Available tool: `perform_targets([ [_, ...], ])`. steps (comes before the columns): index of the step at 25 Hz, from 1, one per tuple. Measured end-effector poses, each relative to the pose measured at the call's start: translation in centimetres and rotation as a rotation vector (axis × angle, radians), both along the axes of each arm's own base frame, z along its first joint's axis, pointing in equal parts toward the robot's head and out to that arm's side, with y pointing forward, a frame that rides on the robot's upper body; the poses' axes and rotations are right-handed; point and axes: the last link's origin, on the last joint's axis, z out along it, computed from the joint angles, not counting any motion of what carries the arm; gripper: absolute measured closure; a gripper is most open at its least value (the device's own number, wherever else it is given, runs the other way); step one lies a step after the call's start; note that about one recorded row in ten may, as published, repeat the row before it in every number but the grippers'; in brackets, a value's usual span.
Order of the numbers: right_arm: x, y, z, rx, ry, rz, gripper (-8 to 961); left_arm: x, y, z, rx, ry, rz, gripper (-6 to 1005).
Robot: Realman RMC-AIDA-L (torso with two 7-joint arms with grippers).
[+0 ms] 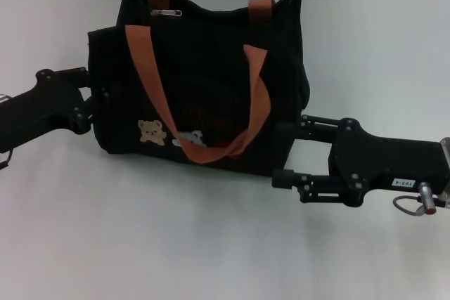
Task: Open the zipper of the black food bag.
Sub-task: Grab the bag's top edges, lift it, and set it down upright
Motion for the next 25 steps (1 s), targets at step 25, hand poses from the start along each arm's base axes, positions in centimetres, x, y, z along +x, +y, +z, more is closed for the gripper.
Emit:
perform_targets([
  [25,0.7,1.7,0.7,0.100,0.004,-0.112,200,-0.4,1.0,4.9,0.155,-0.072,0.037,898],
])
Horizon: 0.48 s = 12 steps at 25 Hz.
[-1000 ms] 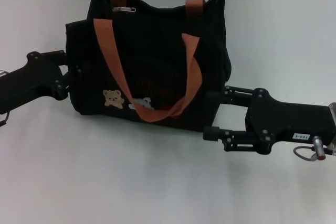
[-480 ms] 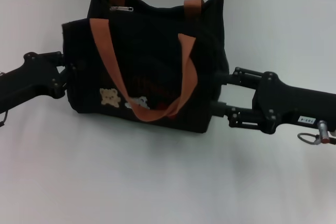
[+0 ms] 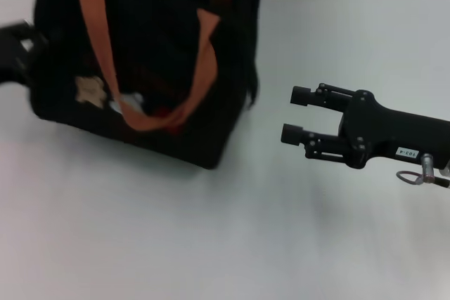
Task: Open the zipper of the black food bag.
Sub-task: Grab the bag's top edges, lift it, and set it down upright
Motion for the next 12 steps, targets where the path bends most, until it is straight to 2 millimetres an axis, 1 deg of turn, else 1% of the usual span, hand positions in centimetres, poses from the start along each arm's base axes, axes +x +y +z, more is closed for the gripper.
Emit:
perform_targets([
  [1,-0.1,0.1,0.1,0.009,0.008,-0.002,200,0.6,0.3,1.6,0.040,0.011,-0.043,898],
  [2,-0.1,0.1,0.1,0.009,0.008,-0.002,200,0.6,0.3,1.6,0.040,0.011,-0.043,898],
  [4,-0.2,0.3,0.3,0.023,0.020,-0.006,200,1.5,0.5,2.9,0.056,0.031,-0.105,898],
  [7,-0.3,0.4,0.3,0.034,0.031,-0.008,201,3.4,0.5,4.8,0.060,0.086,-0.233,898],
  [9,-0.3,0.3,0.3,0.035,0.031,-0.004,202,4.7,0.2,5.2,0.034,0.129,-0.317,898],
  [11,-0.3,0.2,0.0,0.045,0.034,0.007,203,5.9,-0.2,4.8,-0.023,0.170,-0.404,898],
  [12,-0.3,0.2,0.0,0.045,0.034,0.007,204,6.7,-0.6,4.0,-0.071,0.192,-0.460,898],
])
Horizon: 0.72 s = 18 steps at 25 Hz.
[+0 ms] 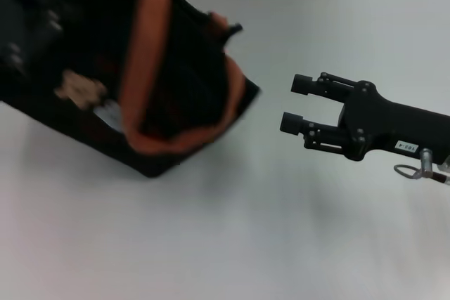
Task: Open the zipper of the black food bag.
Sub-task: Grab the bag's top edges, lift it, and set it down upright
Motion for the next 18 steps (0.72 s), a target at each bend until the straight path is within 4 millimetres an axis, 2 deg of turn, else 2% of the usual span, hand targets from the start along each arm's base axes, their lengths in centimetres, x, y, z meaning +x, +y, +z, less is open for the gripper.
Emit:
perform_targets([
  [3,0.1,-0.2,-0.1,0.026,0.011,0.006,205,0.9,-0.5,-2.2,-0.060,0.039,-0.063,898],
  [4,0.3,-0.4,0.0,0.053,0.019,0.003,205,1.1,-0.6,-3.9,-0.081,0.071,-0.089,898],
  [9,1.2,-0.6,0.5,0.144,0.046,-0.035,208,1.5,-0.6,-5.7,-0.122,0.080,-0.113,897],
  [14,2.2,-0.9,1.2,0.269,0.080,-0.080,210,1.9,-0.3,-6.2,-0.127,0.050,-0.128,897],
  [18,2.5,-1.0,1.1,0.320,0.063,-0.076,212,2.2,-0.1,-6.6,-0.135,0.031,-0.136,897],
])
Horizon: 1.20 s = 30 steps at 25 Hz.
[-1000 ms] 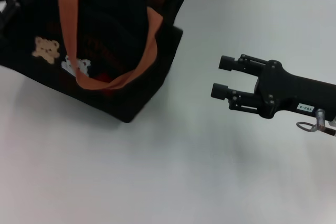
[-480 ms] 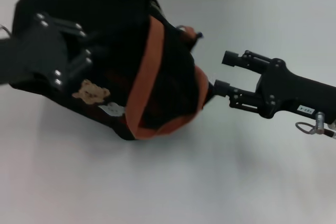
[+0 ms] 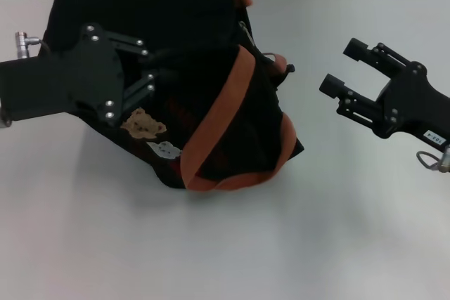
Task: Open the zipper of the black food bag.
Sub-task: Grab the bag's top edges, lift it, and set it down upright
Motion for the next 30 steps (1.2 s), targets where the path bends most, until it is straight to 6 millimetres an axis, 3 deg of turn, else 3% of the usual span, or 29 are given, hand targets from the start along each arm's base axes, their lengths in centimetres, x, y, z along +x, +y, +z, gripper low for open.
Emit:
perform_targets([
  [5,0.3,0.3,-0.4,0.071,-0.029,-0.015,215,0.1,0.2,-0.7,-0.010,-0.027,-0.003,897],
  [10,0.4,0.4,-0.4,0.086,-0.037,-0.021,398,0.2,0.3,-1.2,-0.020,-0.041,0.002,900],
  [22,0.1,1.7,0.4,0.177,-0.160,0.066,396,-0.4,-0.1,-2.4,-0.041,-0.074,0.028,900],
  [30,-1.0,1.1,-1.6,0.235,-0.257,0.216,397,-0.6,-0.1,-2.8,-0.047,-0.083,0.051,900],
])
